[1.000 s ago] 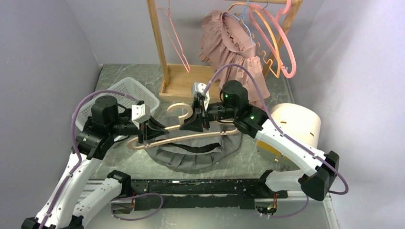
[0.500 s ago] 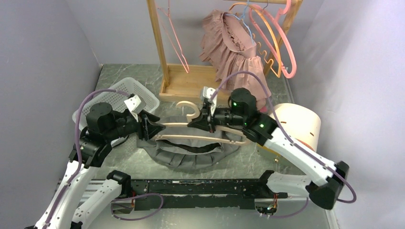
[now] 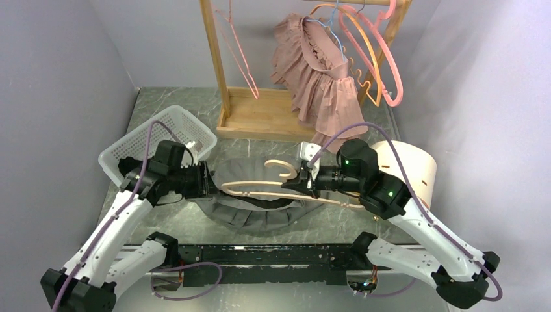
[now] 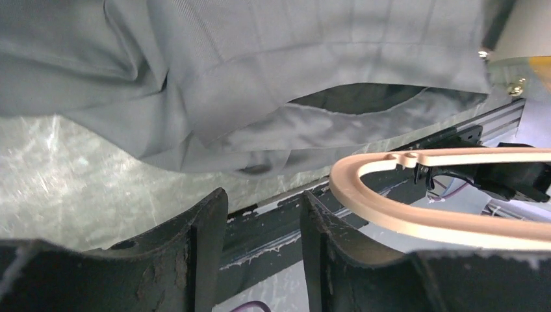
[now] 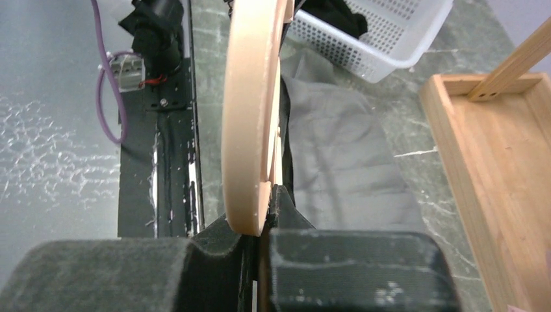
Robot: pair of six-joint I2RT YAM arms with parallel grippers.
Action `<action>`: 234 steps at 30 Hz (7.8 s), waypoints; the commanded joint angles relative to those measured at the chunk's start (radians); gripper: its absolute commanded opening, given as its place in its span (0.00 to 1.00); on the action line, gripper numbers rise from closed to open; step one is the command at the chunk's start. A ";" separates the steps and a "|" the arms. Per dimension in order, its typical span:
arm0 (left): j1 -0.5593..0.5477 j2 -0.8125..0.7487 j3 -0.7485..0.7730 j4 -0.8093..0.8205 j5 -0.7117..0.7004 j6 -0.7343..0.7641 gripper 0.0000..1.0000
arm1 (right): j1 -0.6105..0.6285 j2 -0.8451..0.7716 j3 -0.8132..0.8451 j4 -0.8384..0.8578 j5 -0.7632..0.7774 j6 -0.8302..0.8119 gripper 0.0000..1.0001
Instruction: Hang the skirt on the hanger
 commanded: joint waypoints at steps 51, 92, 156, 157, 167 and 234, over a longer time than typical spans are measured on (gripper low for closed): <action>0.006 0.176 0.138 0.139 0.200 -0.285 0.07 | 0.029 0.069 -0.161 0.257 0.056 0.065 0.00; 0.011 0.140 -0.031 0.681 0.807 -0.324 0.40 | 0.060 0.324 -0.498 1.333 0.127 0.238 0.00; -0.115 -0.051 0.285 0.292 0.412 1.053 0.07 | 0.003 0.126 -0.149 0.840 -0.151 0.273 0.60; -0.115 -0.065 0.282 0.312 0.380 1.040 0.07 | 0.002 0.104 -0.150 0.817 -0.128 0.266 0.64; -0.115 -0.208 0.288 0.500 0.171 0.919 0.07 | 0.003 -0.119 -0.233 0.653 0.235 0.369 0.67; -0.115 -0.420 0.196 0.094 0.142 0.993 0.07 | -0.102 0.221 0.174 0.063 0.848 0.908 0.00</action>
